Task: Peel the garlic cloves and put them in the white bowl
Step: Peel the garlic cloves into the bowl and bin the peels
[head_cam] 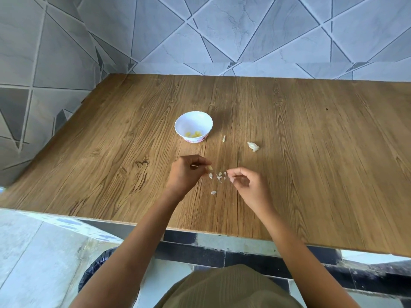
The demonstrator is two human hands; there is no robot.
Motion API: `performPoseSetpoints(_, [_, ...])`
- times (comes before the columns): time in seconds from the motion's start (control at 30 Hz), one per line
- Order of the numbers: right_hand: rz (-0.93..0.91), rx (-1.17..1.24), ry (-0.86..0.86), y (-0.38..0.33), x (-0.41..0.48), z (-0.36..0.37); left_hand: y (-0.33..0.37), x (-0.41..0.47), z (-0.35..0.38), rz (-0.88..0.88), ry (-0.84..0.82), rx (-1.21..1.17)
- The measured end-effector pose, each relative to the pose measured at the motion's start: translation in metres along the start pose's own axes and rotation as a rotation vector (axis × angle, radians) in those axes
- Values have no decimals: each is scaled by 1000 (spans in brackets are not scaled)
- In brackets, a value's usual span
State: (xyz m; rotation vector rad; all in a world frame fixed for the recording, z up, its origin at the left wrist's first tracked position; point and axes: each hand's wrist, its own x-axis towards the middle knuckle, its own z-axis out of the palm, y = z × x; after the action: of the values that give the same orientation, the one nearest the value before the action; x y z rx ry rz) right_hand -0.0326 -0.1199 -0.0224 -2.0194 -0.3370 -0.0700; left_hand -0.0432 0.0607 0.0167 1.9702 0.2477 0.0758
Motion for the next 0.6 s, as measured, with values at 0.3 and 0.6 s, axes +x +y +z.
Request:
performPoseSetpoints(0.3, [-125,-73,85,3,4,12,-2,0,2,0,-9,28])
performPoseSetpoints(0.6, [-167,-228,47,0,-1,7,-9,9,-9,-16,83,109])
